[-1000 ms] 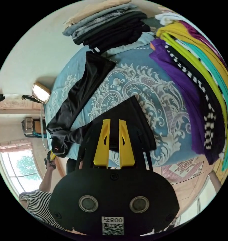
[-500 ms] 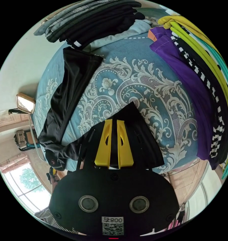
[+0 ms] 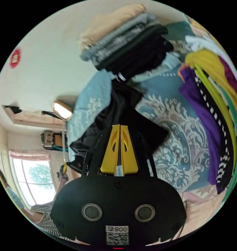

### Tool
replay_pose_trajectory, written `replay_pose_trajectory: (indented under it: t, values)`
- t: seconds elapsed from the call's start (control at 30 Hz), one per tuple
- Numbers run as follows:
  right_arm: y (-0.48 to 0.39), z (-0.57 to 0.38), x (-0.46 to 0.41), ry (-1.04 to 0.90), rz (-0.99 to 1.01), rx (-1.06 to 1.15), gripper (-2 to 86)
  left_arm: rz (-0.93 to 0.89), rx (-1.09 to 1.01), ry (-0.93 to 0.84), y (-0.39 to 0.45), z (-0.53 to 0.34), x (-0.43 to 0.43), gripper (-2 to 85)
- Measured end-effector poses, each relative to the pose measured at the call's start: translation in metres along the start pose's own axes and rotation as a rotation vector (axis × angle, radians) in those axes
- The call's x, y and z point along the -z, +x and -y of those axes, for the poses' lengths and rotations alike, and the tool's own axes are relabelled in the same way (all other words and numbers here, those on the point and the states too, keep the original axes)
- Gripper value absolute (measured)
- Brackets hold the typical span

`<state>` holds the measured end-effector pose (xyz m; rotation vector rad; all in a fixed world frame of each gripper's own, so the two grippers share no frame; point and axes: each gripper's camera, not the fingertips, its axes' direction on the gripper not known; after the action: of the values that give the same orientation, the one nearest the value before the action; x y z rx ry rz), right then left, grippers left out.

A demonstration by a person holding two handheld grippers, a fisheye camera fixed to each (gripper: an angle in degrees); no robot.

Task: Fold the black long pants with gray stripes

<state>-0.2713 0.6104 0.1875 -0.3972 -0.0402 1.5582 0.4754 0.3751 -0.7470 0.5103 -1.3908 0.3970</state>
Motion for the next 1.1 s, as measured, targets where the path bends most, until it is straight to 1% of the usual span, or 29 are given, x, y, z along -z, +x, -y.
replay_pose_trajectory:
  t: [0.1,0.17,0.27,0.33,0.4,0.43,0.5,0.53,0.6,0.67,0.73,0.8,0.87,0.9,0.97,1.0,1.03,1.07,1.1]
  values:
    - [-0.024,-0.007,0.059,0.111,0.126,0.118,0.0,0.018,-0.094,0.007,0.033,0.016,0.005,0.1]
    - [-0.030,-0.021,0.093,0.165,0.168,0.178,0.0,0.000,-0.151,0.015,0.047,0.015,0.006,0.0]
    - [-0.009,-0.052,0.128,0.210,0.188,0.193,0.0,-0.005,-0.142,0.019,0.039,0.007,0.012,-0.1]
    - [0.021,-0.072,0.131,0.187,0.161,0.140,0.0,0.035,-0.093,0.031,0.022,0.001,0.018,-0.1]
    - [0.078,-0.099,0.113,0.104,0.139,0.009,0.1,0.074,-0.019,0.044,-0.002,-0.005,0.021,0.0]
    - [0.094,-0.107,0.106,0.081,0.140,-0.033,0.1,0.132,0.043,0.041,-0.020,-0.009,0.022,0.0]
    - [0.161,-0.137,0.074,0.003,0.182,-0.240,0.0,0.164,0.145,0.041,-0.045,-0.016,0.019,0.0]
    - [0.175,-0.144,0.067,-0.001,0.214,-0.287,0.0,0.179,0.202,0.054,-0.056,-0.021,0.016,0.0]
    - [0.209,-0.167,0.052,0.004,0.294,-0.410,0.1,0.192,0.224,0.064,-0.059,-0.023,0.008,0.0]
    - [0.217,-0.172,0.052,0.018,0.301,-0.420,0.1,0.248,0.202,0.096,-0.051,-0.020,0.003,0.0]
    - [0.221,-0.173,0.054,-0.006,0.255,-0.429,0.1,0.265,0.188,0.101,-0.045,-0.015,-0.002,0.1]
    - [0.226,-0.177,0.063,0.024,0.241,-0.437,0.1,0.257,0.164,0.105,-0.037,-0.011,-0.011,0.2]
    - [0.225,-0.181,0.071,0.068,0.245,-0.429,0.2,0.261,0.112,0.052,-0.021,-0.007,-0.038,0.6]
    - [0.218,-0.180,0.075,0.083,0.238,-0.391,0.3,0.261,0.085,0.029,-0.015,-0.007,-0.048,0.7]
    - [0.201,-0.172,0.077,0.084,0.207,-0.333,0.5,0.245,-0.022,-0.122,0.012,-0.009,-0.106,1.6]
    - [0.186,-0.163,0.075,0.075,0.156,-0.279,0.8,0.237,-0.054,-0.167,0.019,-0.011,-0.123,2.0]
    - [0.177,-0.158,0.074,0.068,0.118,-0.255,1.0,0.219,-0.119,-0.258,0.037,-0.018,-0.160,3.0]
    - [0.161,-0.147,0.069,0.055,0.027,-0.211,1.6,0.192,-0.193,-0.348,0.055,-0.028,-0.198,4.2]
    - [0.147,-0.136,0.063,0.039,-0.071,-0.176,2.4,0.179,-0.229,-0.395,0.065,-0.034,-0.217,4.7]
